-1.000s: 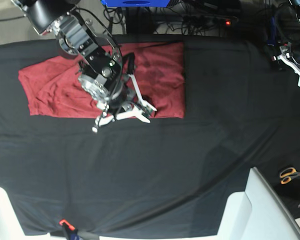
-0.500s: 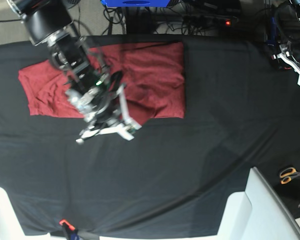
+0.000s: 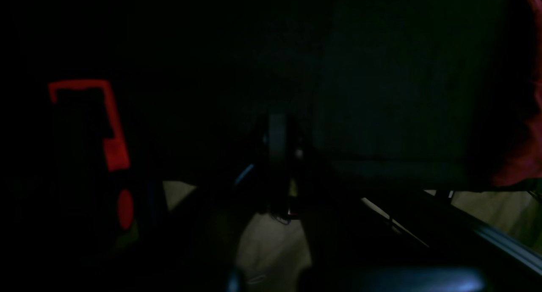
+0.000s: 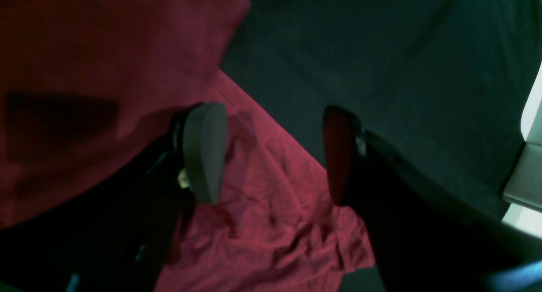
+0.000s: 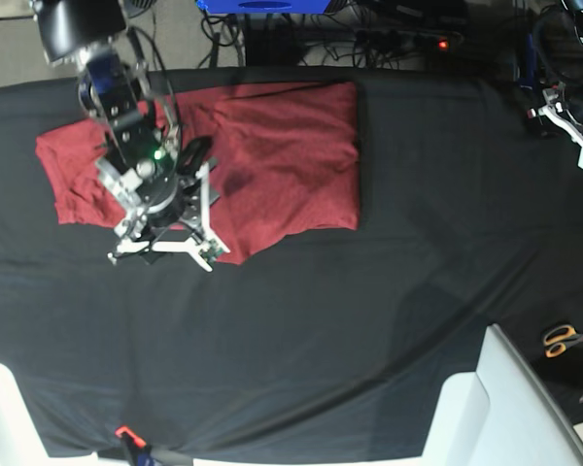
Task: Fold the T-shirt properly
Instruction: 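Drag the grasped fabric with the right gripper outward across the shirt, then pull the shirt's loose end outward with the right gripper to smooth it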
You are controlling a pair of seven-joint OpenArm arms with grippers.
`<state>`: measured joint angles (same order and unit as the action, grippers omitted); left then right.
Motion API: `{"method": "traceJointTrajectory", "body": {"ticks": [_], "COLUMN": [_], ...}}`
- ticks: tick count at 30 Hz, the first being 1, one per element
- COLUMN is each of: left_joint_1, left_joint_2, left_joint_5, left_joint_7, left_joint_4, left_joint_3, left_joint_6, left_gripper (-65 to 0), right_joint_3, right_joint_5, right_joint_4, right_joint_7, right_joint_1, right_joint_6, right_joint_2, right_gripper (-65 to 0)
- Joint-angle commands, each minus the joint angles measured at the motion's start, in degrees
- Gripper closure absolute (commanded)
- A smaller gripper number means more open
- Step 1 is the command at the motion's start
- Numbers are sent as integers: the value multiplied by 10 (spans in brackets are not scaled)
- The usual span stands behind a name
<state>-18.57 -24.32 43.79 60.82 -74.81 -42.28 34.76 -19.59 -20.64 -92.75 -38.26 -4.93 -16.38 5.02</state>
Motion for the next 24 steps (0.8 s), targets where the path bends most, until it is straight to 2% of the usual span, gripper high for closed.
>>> {"method": "traceJointTrajectory", "body": {"ticks": [1,5,7,9,12,15,18,24], "left_joint_1": [1,1,1,0,-1,-1,-1,0], "left_joint_2": [-14,-14,-14,-14,-14,-14,-14,-14], "left_joint_5": [9,9,9,9,9,9,9,9], "left_joint_7": [-6,-6,-7,-7,-8,-8,-8,-8], "left_joint_4": [-7,-7,-7,-7,-7,-7,-7,-7], "left_joint_3": [-4,-4,-4,-4,-4,-4,-4,-4], "left_joint_6": [2,2,2,3,3,4,4,4], "left_gripper": [0,0,0,0,0,0,0,0], "right_joint_3": [4,18,64,103,143,149,152,149], "right_joint_5": [-1,12,60,120,228,281,310,326], "right_joint_4": [-21,-39,-42,-39,-36,-35,-16,21], "right_joint_7": [7,7,7,7,7,7,6,7], "right_joint_1": [-7,-50,-63,-66,-67,-67,-64,-64], "right_joint_6": [2,2,2,2,2,2,2,2], "right_joint_2": [2,-11,-30,-37,-28,-8,5,1], "right_gripper": [-341,-345,-347,-347,-347,-347,-345,-345]}}
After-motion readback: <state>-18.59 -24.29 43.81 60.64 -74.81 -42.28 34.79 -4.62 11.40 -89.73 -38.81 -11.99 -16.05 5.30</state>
